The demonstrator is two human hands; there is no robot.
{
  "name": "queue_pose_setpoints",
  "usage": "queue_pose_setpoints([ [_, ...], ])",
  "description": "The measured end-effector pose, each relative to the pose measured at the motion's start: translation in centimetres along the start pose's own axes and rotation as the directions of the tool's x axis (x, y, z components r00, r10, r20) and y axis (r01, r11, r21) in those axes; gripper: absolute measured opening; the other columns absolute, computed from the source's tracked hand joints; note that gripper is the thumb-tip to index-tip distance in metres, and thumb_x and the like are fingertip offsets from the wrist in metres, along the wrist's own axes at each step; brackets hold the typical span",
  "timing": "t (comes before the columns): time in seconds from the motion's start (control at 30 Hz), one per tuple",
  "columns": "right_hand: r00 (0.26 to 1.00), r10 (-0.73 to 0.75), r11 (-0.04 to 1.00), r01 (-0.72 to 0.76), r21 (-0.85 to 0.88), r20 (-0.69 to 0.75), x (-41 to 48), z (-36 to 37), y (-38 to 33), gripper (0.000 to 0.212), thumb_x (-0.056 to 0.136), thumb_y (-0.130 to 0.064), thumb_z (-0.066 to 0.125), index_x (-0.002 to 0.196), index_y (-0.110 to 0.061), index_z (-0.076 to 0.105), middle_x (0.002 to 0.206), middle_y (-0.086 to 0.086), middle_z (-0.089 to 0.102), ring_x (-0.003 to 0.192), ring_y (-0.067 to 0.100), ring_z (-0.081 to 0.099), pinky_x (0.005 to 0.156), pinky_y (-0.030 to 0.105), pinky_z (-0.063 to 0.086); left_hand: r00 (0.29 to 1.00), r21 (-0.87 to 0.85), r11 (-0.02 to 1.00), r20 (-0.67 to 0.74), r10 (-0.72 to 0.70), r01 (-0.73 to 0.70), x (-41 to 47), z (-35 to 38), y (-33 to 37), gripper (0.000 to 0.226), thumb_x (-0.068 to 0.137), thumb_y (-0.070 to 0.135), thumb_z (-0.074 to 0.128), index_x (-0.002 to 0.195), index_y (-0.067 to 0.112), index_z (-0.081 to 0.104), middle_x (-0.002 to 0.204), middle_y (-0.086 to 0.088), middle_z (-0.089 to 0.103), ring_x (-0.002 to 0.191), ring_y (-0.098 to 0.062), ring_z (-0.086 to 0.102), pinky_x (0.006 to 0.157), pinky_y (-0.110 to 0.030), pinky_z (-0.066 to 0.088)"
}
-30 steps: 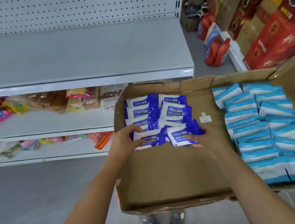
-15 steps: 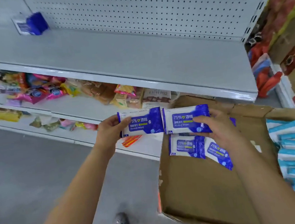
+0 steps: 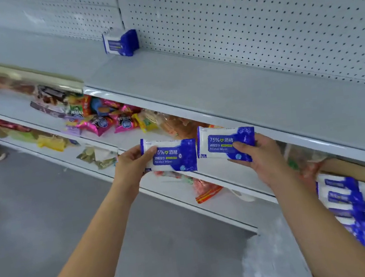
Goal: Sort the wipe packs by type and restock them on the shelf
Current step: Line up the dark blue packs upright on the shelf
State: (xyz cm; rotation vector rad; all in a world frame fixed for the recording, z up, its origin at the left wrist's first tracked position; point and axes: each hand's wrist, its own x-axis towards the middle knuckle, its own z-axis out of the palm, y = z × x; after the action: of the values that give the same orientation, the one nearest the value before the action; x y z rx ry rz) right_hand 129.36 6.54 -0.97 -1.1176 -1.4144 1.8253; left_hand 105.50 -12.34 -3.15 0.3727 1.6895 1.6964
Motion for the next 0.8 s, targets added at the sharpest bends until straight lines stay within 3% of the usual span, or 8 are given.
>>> queue_pose_setpoints([
  [0.2,0.997,-0.026,1.0,0.026,-0.002,0.069,6.3,9.0,-1.6,0.034,0.086,-0.007,0.074,0.119,-0.008,0.065,0.109,0.013,0.074,0.101,0.031,0.072,0.085,0.05,0.059,0.997,-0.051,0.997,-0.064,0.053,-0.057,6.8,-5.5,3.9,0.017,0.09,0.021,0.071,0.106,0.014,0.07,0.095,-0.005,0.078,0.09,-0.02,0.075,0.08,-0.033,0.062],
  [0.4,0.995,-0.066,0.998,0.066,-0.003,0.073,16.2,17.2,-3.5,0.024,0.085,-0.006,0.075,0.108,-0.013,0.071,0.099,0.01,0.077,0.094,0.029,0.074,0.087,0.051,0.058,0.987,-0.029,0.995,-0.134,0.092,-0.097,15.8,-9.6,7.4,0.017,0.089,0.021,0.071,0.105,0.015,0.07,0.093,-0.004,0.079,0.088,-0.021,0.076,0.075,-0.029,0.062],
  [0.57,0.992,-0.064,0.997,0.058,0.059,0.108,26.4,24.2,-5.6,0.027,0.084,-0.002,0.074,0.11,-0.008,0.07,0.099,0.012,0.076,0.091,0.029,0.074,0.087,0.051,0.058,0.975,0.01,0.994,-0.193,0.113,-0.113,25.5,-12.7,11.3,0.017,0.091,0.02,0.07,0.106,0.013,0.07,0.1,-0.011,0.077,0.096,-0.03,0.073,0.086,-0.041,0.059],
  [0.7,0.988,-0.05,0.998,0.046,0.035,0.145,33.8,29.2,-7.1,0.028,0.083,-0.004,0.076,0.11,-0.011,0.07,0.102,0.011,0.076,0.093,0.027,0.074,0.087,0.048,0.059,0.969,0.006,0.996,-0.231,0.093,-0.094,32.5,-14.8,14.2,0.025,0.089,0.022,0.072,0.111,0.011,0.068,0.099,-0.009,0.078,0.093,-0.027,0.075,0.071,-0.028,0.062],
  [0.8,0.989,-0.038,0.999,0.034,0.034,0.142,37.6,32.8,-7.7,0.026,0.085,0.0,0.073,0.107,-0.012,0.069,0.103,0.011,0.075,0.087,0.022,0.075,0.081,0.043,0.061,0.972,0.015,0.994,-0.21,0.109,-0.108,36.9,-16.3,15.4,0.031,0.089,0.022,0.072,0.117,0.008,0.068,0.101,-0.011,0.077,0.091,-0.026,0.075,0.069,-0.025,0.061],
])
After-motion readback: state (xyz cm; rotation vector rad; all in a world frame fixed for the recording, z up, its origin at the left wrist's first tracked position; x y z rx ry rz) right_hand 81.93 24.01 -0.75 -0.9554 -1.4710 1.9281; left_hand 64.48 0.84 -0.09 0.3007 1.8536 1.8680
